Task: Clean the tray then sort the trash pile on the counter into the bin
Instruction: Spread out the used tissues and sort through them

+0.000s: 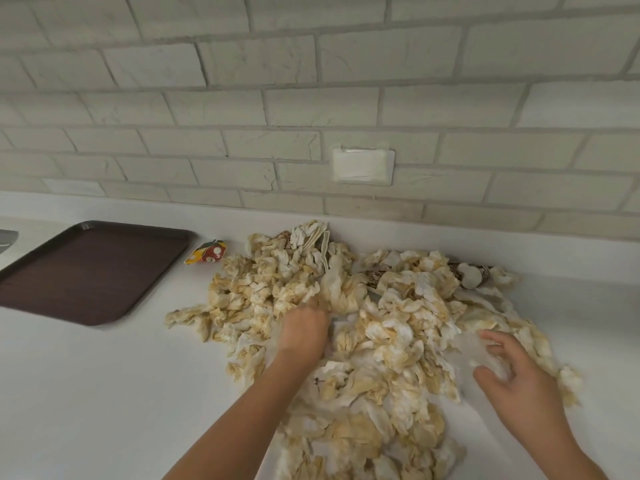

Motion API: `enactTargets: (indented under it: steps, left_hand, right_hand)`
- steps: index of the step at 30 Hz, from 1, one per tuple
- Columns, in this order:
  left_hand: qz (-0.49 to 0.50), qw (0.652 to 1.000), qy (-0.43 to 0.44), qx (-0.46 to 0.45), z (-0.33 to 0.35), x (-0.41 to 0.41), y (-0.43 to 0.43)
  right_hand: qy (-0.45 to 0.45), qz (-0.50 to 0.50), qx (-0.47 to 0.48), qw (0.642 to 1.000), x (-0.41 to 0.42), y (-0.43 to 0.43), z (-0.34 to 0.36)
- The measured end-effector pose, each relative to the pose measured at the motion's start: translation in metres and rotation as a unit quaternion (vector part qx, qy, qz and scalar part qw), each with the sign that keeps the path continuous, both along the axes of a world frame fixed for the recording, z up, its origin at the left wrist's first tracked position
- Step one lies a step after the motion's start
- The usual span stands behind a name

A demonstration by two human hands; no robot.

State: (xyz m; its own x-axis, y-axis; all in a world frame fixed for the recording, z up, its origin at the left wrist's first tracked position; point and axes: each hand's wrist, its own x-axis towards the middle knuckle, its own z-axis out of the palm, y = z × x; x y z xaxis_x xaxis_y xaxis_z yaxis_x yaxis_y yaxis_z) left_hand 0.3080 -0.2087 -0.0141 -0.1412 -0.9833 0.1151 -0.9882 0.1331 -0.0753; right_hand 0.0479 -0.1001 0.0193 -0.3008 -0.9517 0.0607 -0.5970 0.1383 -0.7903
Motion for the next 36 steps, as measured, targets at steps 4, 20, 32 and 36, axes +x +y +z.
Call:
enactTargets:
  steps: [4, 20, 32, 36]
  left_hand:
    - [0.080, 0.976, 0.202, -0.020, 0.016, 0.020, 0.004]
    - [0.215, 0.762, 0.610, 0.027, 0.071, 0.086, 0.049]
    - [-0.057, 0.976, 0.043, 0.206, 0.032, -0.008, 0.044]
    - [-0.096, 0.965, 0.023, 0.244, 0.031, -0.008, 0.034]
  right_hand:
    - [-0.025, 0.031, 0.003, 0.999, 0.012, 0.003, 0.005]
    - [0.115, 0.179, -0.004, 0.977, 0.067, -0.038, 0.002]
    - [0.347, 0.035, 0.153, 0.925, 0.004, -0.098, -0.013]
    - [0.164, -0.016, 0.097, 0.982, -0.024, -0.084, 0.001]
